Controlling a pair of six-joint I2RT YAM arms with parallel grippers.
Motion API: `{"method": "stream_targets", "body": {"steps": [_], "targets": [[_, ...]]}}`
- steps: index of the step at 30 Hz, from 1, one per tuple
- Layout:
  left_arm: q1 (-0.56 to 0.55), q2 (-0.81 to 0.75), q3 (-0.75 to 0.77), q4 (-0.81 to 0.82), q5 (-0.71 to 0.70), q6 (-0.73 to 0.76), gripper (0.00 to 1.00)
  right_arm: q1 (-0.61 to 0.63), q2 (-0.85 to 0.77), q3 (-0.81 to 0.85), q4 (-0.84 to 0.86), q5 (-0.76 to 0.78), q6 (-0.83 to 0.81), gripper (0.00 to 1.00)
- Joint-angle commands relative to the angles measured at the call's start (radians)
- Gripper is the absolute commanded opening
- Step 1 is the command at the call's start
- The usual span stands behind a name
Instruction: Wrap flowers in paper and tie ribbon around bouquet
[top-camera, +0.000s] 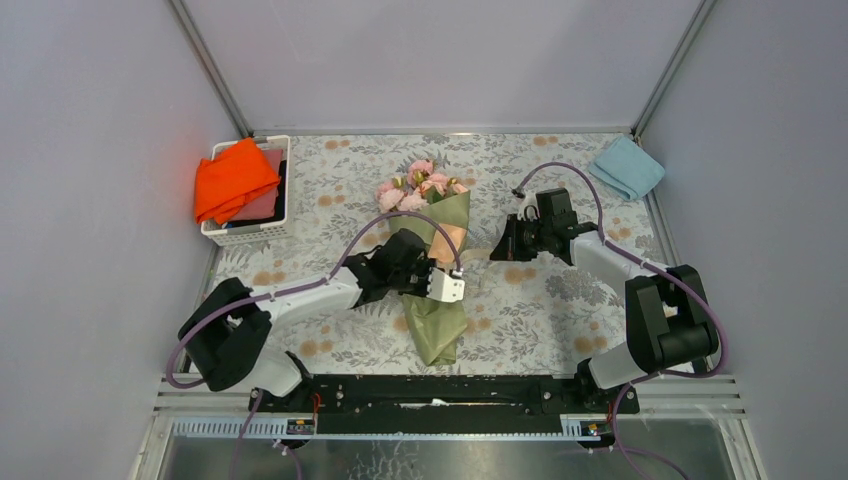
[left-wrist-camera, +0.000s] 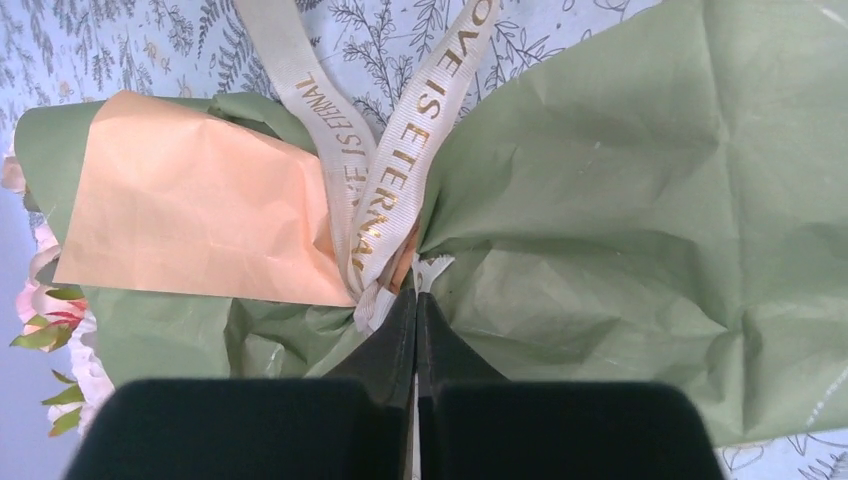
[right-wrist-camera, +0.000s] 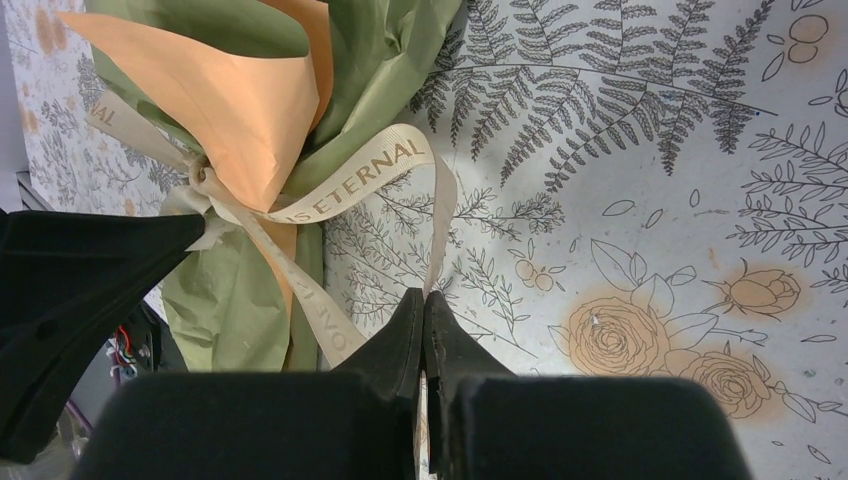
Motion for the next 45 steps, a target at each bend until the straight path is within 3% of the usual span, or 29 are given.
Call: {"method": "stream_targets", "body": {"steps": [1, 5, 6, 9, 11, 18, 22, 26, 32, 35, 39, 42, 45], "targets": [[0.010, -0.005, 0.055, -0.104, 0.097, 0.050, 0.00, 0.004, -0.011, -0.009, 0.034, -0.021, -0.014, 0.00], [0.010, -0.055, 0.148, -0.210, 0.175, -0.040, 0.00, 0.004, 0.000, -0.003, 0.035, -0.021, -0.015, 0.00], [0.010, -0.071, 0.185, -0.250, 0.205, -0.074, 0.00, 0.004, 0.007, 0.004, 0.037, -0.021, -0.015, 0.06], [0.009, -0.090, 0.298, -0.373, 0.263, -0.166, 0.00, 0.004, 0.025, 0.033, 0.030, -0.037, -0.028, 0.38], [0.008, -0.097, 0.355, -0.453, 0.292, -0.211, 0.00, 0.004, 0.026, 0.059, 0.007, -0.026, -0.041, 0.45], [0.008, -0.144, 0.450, -0.565, 0.375, -0.295, 0.00, 0.021, -0.051, 0.084, -0.009, 0.016, -0.078, 0.50], [0.008, -0.148, 0.454, -0.631, 0.359, -0.258, 0.00, 0.024, -0.077, 0.061, -0.033, -0.026, -0.113, 0.67], [0.010, -0.172, 0.388, -0.631, 0.354, -0.229, 0.00, 0.026, -0.080, -0.039, 0.032, -0.117, -0.050, 0.77], [0.010, -0.186, 0.413, -0.755, 0.404, -0.154, 0.00, 0.065, -0.072, -0.062, 0.021, -0.059, -0.149, 0.80], [0.011, -0.184, 0.433, -0.806, 0.388, -0.120, 0.00, 0.066, -0.088, -0.028, -0.019, -0.011, -0.271, 0.85], [0.025, -0.200, 0.410, -0.793, 0.400, -0.121, 0.00, 0.069, -0.084, 0.078, -0.195, -0.070, -0.667, 0.91], [0.056, -0.215, 0.375, -0.789, 0.414, -0.095, 0.00, 0.073, -0.122, 0.048, -0.165, -0.109, -0.986, 0.95], [0.079, -0.229, 0.339, -0.737, 0.423, -0.101, 0.00, 0.079, -0.096, 0.004, -0.152, -0.196, -1.186, 1.00]]}}
